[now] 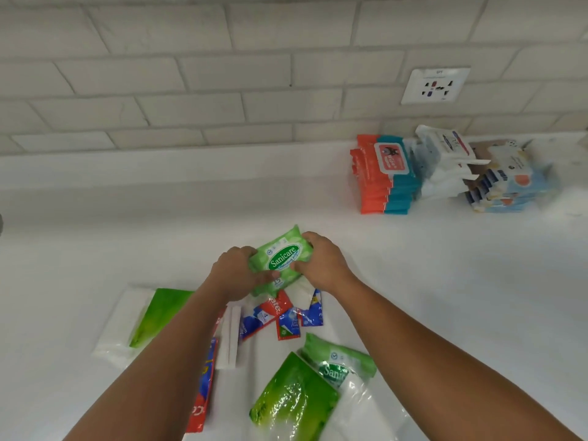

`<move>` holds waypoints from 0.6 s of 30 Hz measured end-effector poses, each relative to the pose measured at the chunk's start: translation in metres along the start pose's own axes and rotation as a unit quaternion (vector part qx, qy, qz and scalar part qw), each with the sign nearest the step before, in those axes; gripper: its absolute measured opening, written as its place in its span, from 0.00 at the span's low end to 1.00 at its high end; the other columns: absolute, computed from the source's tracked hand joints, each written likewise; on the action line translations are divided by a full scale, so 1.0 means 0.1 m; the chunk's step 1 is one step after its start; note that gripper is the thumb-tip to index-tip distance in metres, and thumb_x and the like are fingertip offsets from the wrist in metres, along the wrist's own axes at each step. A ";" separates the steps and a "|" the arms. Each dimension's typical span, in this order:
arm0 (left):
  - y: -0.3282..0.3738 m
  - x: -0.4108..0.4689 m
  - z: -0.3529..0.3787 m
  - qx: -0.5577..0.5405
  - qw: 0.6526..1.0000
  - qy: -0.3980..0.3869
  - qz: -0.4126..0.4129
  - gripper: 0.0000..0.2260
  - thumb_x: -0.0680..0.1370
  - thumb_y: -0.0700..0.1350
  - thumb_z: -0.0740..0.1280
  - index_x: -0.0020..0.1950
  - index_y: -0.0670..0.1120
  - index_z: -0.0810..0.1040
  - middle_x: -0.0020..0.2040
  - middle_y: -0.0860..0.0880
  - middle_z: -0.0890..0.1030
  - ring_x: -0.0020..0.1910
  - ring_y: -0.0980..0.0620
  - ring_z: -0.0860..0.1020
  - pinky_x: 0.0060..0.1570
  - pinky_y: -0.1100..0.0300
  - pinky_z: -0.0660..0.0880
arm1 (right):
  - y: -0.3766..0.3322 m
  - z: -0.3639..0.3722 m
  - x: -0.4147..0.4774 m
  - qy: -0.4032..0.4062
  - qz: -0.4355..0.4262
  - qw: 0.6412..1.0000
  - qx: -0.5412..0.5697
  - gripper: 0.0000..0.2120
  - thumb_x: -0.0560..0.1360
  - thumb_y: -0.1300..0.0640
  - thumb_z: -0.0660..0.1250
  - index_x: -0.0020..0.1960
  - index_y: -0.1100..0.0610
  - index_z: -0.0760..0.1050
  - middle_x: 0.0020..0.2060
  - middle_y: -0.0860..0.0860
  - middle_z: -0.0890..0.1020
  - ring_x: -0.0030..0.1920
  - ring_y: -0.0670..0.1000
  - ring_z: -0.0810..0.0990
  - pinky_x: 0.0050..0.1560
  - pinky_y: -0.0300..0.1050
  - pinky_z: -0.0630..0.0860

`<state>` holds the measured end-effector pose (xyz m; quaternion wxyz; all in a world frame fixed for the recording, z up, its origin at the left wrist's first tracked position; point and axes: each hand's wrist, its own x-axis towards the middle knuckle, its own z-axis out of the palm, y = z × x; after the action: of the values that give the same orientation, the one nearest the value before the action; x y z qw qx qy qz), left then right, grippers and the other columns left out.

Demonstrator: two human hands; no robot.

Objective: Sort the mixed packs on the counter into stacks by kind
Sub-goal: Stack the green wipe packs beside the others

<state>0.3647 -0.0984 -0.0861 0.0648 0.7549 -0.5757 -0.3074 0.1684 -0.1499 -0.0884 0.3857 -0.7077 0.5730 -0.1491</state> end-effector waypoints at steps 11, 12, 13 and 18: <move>0.39 -0.38 -0.12 -0.262 0.960 0.063 0.079 0.17 0.70 0.46 0.81 0.54 0.47 0.79 0.47 0.51 0.86 0.45 0.53 0.85 0.43 0.60 0.81 | 0.19 -0.34 -0.41 0.021 0.003 0.989 0.149 0.22 0.66 0.52 0.80 0.57 0.55 0.78 0.49 0.48 0.85 0.49 0.49 0.84 0.53 0.53 0.82; 0.47 -0.43 -0.12 -0.321 0.942 0.054 0.087 0.16 0.71 0.44 0.80 0.55 0.46 0.79 0.49 0.50 0.86 0.47 0.52 0.86 0.45 0.58 0.83 | 0.23 -0.42 -0.47 0.029 0.007 0.985 0.169 0.23 0.65 0.52 0.81 0.56 0.55 0.78 0.49 0.48 0.85 0.48 0.50 0.84 0.52 0.54 0.82; 0.55 -0.48 -0.11 -0.367 0.924 0.049 0.093 0.15 0.72 0.42 0.79 0.56 0.44 0.80 0.50 0.49 0.87 0.48 0.50 0.86 0.47 0.56 0.83 | 0.28 -0.50 -0.53 0.042 0.012 0.982 0.185 0.23 0.65 0.54 0.82 0.56 0.55 0.78 0.48 0.47 0.83 0.47 0.50 0.84 0.51 0.53 0.82; 1.01 -0.50 0.08 -0.401 0.906 0.031 0.132 0.11 0.72 0.45 0.79 0.51 0.46 0.82 0.49 0.42 0.86 0.47 0.45 0.85 0.47 0.51 0.81 | 0.43 -0.95 -0.85 0.047 -0.015 0.975 0.218 0.27 0.67 0.61 0.80 0.63 0.54 0.76 0.50 0.49 0.81 0.43 0.45 0.79 0.46 0.41 0.78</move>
<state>0.2686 -0.0838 -0.0273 0.4202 0.5915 -0.4958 -0.4772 0.0507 -0.1084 -0.0374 0.5009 -0.6073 0.5336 -0.3092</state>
